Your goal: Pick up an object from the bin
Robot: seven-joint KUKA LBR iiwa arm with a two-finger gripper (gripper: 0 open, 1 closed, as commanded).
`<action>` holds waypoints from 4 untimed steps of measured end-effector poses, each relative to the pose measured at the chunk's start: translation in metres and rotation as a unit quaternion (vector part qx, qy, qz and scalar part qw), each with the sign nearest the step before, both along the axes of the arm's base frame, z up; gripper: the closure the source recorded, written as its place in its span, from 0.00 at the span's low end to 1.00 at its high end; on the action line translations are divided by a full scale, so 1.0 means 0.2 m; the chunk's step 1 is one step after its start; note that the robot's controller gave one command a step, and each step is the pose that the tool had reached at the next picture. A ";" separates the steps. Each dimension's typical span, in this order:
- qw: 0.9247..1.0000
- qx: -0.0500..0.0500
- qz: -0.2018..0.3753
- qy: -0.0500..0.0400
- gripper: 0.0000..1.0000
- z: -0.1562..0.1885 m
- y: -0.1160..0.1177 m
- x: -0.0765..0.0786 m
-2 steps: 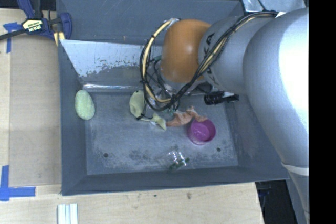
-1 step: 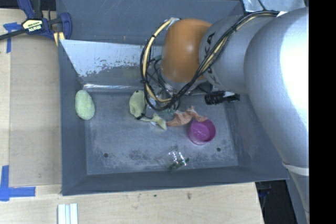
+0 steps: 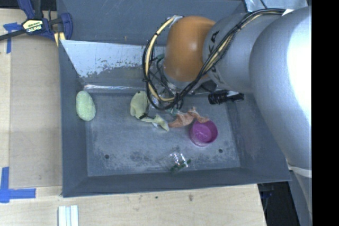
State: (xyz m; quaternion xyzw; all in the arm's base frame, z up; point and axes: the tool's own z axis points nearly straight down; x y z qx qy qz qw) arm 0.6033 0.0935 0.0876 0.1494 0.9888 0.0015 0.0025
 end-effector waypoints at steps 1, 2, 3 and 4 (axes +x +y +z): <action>1.000 -0.001 0.000 0.001 1.00 0.04 0.00 0.00; 1.000 -0.001 0.000 0.002 1.00 0.10 0.00 0.00; 1.000 -0.001 0.000 0.004 1.00 0.17 -0.01 -0.01; 1.000 -0.001 -0.001 0.002 1.00 0.27 -0.01 0.00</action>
Offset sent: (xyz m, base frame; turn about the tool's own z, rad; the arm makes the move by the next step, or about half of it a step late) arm 0.0000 0.0000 0.0076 0.0000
